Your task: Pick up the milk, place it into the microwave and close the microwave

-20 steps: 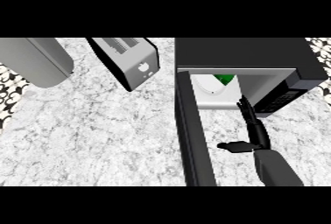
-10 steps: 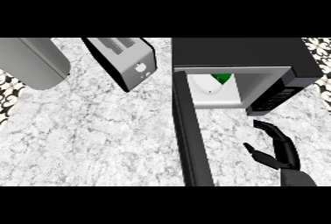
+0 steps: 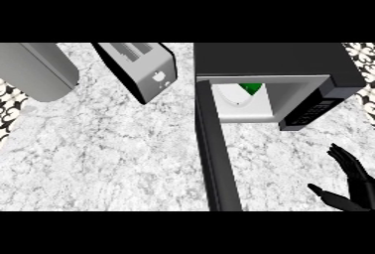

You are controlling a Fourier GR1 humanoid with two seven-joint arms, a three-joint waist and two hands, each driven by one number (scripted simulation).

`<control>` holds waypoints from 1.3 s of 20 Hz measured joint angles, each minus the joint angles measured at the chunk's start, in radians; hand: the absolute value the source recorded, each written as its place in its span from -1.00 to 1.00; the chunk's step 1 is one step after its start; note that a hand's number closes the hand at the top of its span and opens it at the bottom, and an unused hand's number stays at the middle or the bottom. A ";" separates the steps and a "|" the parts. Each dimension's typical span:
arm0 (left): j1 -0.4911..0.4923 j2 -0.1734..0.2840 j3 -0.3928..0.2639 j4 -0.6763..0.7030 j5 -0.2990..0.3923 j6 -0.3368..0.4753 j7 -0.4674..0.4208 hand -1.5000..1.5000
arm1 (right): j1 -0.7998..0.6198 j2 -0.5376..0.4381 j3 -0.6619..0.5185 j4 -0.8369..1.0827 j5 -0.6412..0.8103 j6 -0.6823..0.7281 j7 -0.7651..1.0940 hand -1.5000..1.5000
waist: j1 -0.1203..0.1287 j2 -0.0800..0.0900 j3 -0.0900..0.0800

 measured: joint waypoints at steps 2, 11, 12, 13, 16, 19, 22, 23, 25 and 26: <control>-0.067 -0.046 0.006 0.044 -0.004 -0.006 0.043 1.00 | 0.018 -0.024 -0.011 -0.006 -0.027 0.024 0.010 -1.00 | 0.000 0.001 0.000; -0.267 -0.198 0.031 0.237 -0.096 0.044 0.148 1.00 | 0.070 -0.119 -0.039 -0.002 -0.104 0.084 0.031 -1.00 | 0.005 0.002 0.002; -0.287 -0.202 0.023 0.254 -0.107 0.036 0.172 1.00 | 0.075 -0.125 -0.040 -0.004 -0.112 0.090 0.034 -1.00 | 0.004 0.002 0.002; -0.312 -0.209 0.010 0.276 -0.115 0.019 0.203 1.00 | 0.074 -0.130 -0.039 -0.007 -0.117 0.094 0.038 -1.00 | 0.001 0.003 0.002; -0.389 -0.232 -0.010 0.352 -0.116 -0.044 0.284 1.00 | 0.076 -0.146 -0.032 -0.020 -0.132 0.113 0.052 -1.00 | -0.007 0.004 0.002; -0.468 -0.272 -0.034 0.443 -0.114 -0.107 0.349 1.00 | 0.078 -0.144 -0.021 -0.037 -0.143 0.120 0.055 -1.00 | -0.014 0.005 0.002; -0.539 -0.307 -0.068 0.514 -0.092 -0.140 0.402 1.00 | 0.087 -0.161 -0.014 -0.054 -0.157 0.131 0.058 -1.00 | -0.020 0.005 0.002; -0.558 -0.314 -0.082 0.538 -0.089 -0.141 0.401 1.00 | 0.088 -0.167 -0.014 -0.057 -0.163 0.136 0.059 -1.00 | -0.019 0.006 0.002; -0.605 -0.323 -0.113 0.581 -0.072 -0.134 0.398 1.00 | 0.086 -0.183 -0.011 -0.074 -0.177 0.149 0.068 -1.00 | -0.024 0.006 0.002; -0.617 -0.325 -0.138 0.593 -0.062 -0.118 0.394 1.00 | 0.082 -0.180 -0.003 -0.080 -0.177 0.150 0.068 -1.00 | -0.025 0.006 0.001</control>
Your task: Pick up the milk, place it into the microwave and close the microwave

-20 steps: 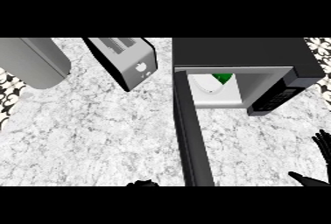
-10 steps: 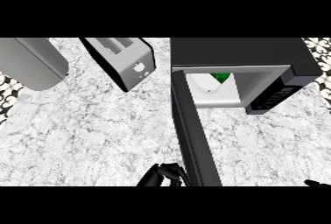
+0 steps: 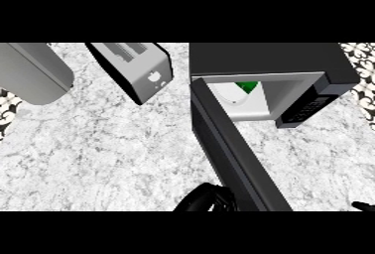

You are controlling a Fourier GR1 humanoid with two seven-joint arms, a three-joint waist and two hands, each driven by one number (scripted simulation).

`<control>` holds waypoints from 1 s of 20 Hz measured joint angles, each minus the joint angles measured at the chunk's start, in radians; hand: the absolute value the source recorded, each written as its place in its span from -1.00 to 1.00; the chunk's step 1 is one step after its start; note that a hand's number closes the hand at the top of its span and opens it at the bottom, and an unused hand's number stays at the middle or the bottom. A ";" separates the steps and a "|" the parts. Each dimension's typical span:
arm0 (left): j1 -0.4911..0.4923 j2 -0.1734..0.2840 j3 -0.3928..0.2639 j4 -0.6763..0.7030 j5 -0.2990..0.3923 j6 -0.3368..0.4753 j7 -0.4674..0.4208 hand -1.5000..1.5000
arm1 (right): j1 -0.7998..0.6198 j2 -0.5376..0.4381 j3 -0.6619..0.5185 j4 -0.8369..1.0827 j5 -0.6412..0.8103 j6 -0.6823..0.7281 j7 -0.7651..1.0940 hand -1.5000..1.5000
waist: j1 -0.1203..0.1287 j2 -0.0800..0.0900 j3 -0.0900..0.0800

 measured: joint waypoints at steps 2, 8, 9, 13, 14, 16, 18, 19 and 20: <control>-0.033 -0.003 -0.030 0.028 0.026 0.018 -0.026 1.00 | -0.003 0.000 0.012 -0.019 -0.007 0.007 0.003 -1.00 | -0.007 0.002 0.000; -0.096 0.004 -0.102 0.067 0.119 0.117 -0.092 1.00 | -0.007 0.001 0.051 -0.091 -0.038 0.030 0.025 -1.00 | -0.034 0.005 -0.002; -0.107 0.006 -0.114 0.070 0.133 0.136 -0.096 -1.00 | -0.008 0.001 0.058 -0.105 -0.043 0.032 0.030 -1.00 | -0.040 0.006 -0.002; -0.163 -0.002 -0.139 0.065 0.198 0.194 -0.108 -1.00 | -0.016 -0.004 0.079 -0.159 -0.068 0.041 0.056 -1.00 | -0.067 0.009 -0.003; -0.181 -0.004 -0.141 0.064 0.215 0.205 -0.107 -1.00 | -0.027 -0.005 0.084 -0.173 -0.077 0.045 0.069 -1.00 | -0.072 0.009 -0.003; -0.216 -0.007 -0.142 0.065 0.245 0.230 -0.104 1.00 | -0.033 -0.007 0.094 -0.196 -0.093 0.053 0.087 -1.00 | -0.087 0.011 -0.004; -0.256 -0.003 -0.137 0.077 0.272 0.253 -0.095 1.00 | -0.040 -0.014 0.102 -0.219 -0.108 0.062 0.105 -1.00 | -0.104 0.014 -0.003; -0.276 -0.003 -0.135 0.079 0.285 0.265 -0.093 1.00 | -0.044 -0.012 0.109 -0.231 -0.113 0.062 0.113 -1.00 | -0.112 0.015 -0.003; -0.294 -0.004 -0.133 0.079 0.299 0.278 -0.092 1.00 | -0.046 -0.015 0.114 -0.243 -0.118 0.065 0.122 -1.00 | -0.119 0.016 -0.003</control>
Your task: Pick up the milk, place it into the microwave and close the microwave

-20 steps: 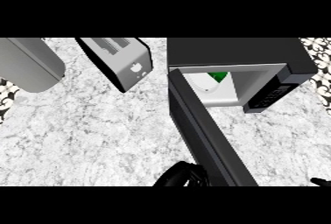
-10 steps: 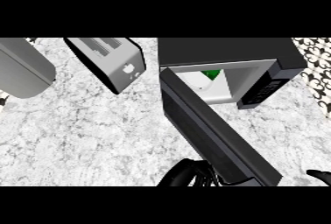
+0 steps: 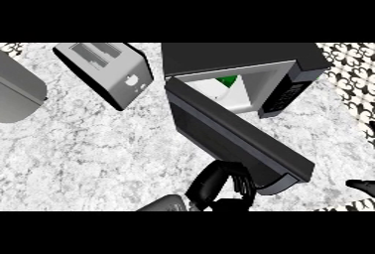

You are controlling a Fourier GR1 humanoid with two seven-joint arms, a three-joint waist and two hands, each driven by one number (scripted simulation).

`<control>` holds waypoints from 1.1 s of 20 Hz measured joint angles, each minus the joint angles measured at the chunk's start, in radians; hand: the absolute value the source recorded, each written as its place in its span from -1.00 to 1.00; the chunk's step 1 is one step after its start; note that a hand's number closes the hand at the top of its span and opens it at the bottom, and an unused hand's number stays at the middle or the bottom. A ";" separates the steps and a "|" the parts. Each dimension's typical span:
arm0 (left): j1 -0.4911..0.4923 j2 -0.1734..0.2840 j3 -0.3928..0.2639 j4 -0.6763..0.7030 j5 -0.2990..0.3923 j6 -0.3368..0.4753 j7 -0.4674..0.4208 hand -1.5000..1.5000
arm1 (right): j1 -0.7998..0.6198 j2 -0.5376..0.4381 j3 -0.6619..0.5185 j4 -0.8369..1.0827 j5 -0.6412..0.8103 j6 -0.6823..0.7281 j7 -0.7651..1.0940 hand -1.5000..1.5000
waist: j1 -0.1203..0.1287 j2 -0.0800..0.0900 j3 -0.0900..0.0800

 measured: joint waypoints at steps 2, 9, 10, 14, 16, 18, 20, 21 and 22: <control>-0.036 -0.002 0.007 0.004 0.026 0.020 0.002 1.00 | -0.008 0.001 0.010 -0.022 -0.013 0.003 0.016 -1.00 | -0.018 0.003 0.000; -0.176 -0.008 0.051 0.041 0.081 0.088 -0.025 1.00 | -0.038 -0.018 0.049 -0.098 -0.042 0.026 0.075 -1.00 | -0.077 0.015 0.000; -0.196 -0.008 0.060 0.049 0.089 0.095 -0.027 1.00 | -0.042 -0.020 0.054 -0.107 -0.046 0.028 0.082 -1.00 | -0.085 0.018 0.001; -0.271 -0.011 0.087 0.090 0.121 0.117 -0.030 1.00 | -0.066 -0.028 0.063 -0.142 -0.069 0.034 0.107 -1.00 | -0.119 0.029 0.003; -0.308 -0.013 0.103 0.110 0.138 0.123 -0.030 1.00 | -0.082 -0.033 0.064 -0.158 -0.083 0.038 0.118 -1.00 | -0.133 0.034 0.004; -0.340 -0.014 0.115 0.128 0.155 0.131 -0.029 1.00 | -0.093 -0.037 0.070 -0.172 -0.095 0.047 0.130 -1.00 | -0.148 0.040 0.005; -0.374 -0.015 0.126 0.146 0.170 0.138 -0.029 1.00 | -0.106 -0.038 0.075 -0.185 -0.108 0.055 0.142 -1.00 | -0.159 0.045 0.006; -0.390 -0.015 0.132 0.155 0.177 0.142 -0.029 1.00 | -0.115 -0.038 0.078 -0.192 -0.115 0.059 0.149 -1.00 | -0.164 0.049 0.007; -0.405 -0.014 0.137 0.163 0.185 0.144 -0.028 1.00 | -0.123 -0.041 0.081 -0.198 -0.122 0.065 0.157 -1.00 | -0.170 0.051 0.007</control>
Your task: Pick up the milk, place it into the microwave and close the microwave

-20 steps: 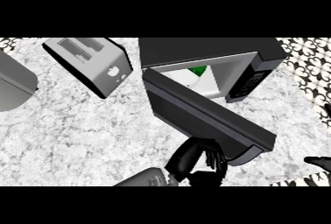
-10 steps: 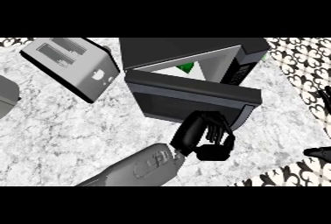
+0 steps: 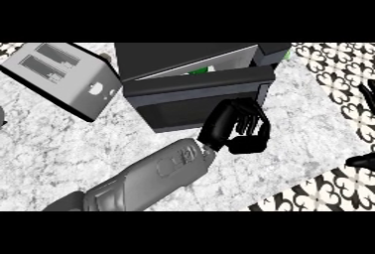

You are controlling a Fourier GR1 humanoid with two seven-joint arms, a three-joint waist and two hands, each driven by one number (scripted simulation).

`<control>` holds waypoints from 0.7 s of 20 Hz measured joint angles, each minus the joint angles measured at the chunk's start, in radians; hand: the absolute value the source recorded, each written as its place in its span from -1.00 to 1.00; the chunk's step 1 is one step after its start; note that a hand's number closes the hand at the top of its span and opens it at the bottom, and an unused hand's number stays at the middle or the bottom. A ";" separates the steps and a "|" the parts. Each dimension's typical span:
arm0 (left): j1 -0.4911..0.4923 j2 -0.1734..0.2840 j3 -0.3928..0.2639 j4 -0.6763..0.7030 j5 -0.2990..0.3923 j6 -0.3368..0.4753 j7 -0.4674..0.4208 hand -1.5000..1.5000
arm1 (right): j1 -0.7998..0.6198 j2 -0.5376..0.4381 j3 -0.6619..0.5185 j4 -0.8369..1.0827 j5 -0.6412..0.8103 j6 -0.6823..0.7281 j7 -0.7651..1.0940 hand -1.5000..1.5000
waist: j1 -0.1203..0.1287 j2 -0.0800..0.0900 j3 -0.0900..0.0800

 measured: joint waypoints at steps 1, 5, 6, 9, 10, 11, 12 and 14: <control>-0.012 0.002 0.005 0.011 0.008 0.002 0.001 1.00 | -0.007 -0.002 0.002 -0.006 -0.008 0.006 0.009 -1.00 | -0.005 0.003 0.000; -0.063 0.009 0.025 0.053 0.037 0.009 0.006 1.00 | -0.034 -0.008 0.013 -0.028 -0.034 0.026 0.037 -1.00 | -0.025 0.013 0.002; -0.077 0.007 0.031 0.063 0.043 0.010 0.004 1.00 | -0.039 -0.010 0.014 -0.034 -0.042 0.031 0.043 -1.00 | -0.031 0.015 0.002; -0.114 0.009 0.046 0.085 0.061 0.015 -0.001 1.00 | -0.059 -0.016 0.022 -0.052 -0.060 0.047 0.064 -1.00 | -0.045 0.022 0.003; -0.128 0.007 0.050 0.095 0.065 0.015 -0.003 1.00 | -0.064 -0.018 0.026 -0.058 -0.067 0.054 0.071 -1.00 | -0.049 0.024 0.003; -0.141 0.006 0.054 0.102 0.071 0.015 -0.003 1.00 | -0.071 -0.018 0.030 -0.064 -0.075 0.062 0.080 -1.00 | -0.052 0.026 0.004; -0.154 0.005 0.058 0.109 0.077 0.015 -0.004 1.00 | -0.076 -0.019 0.034 -0.070 -0.082 0.069 0.088 -1.00 | -0.057 0.028 0.004; -0.179 0.003 0.068 0.126 0.088 0.015 -0.004 1.00 | -0.085 -0.020 0.045 -0.083 -0.097 0.086 0.104 -1.00 | -0.064 0.032 0.006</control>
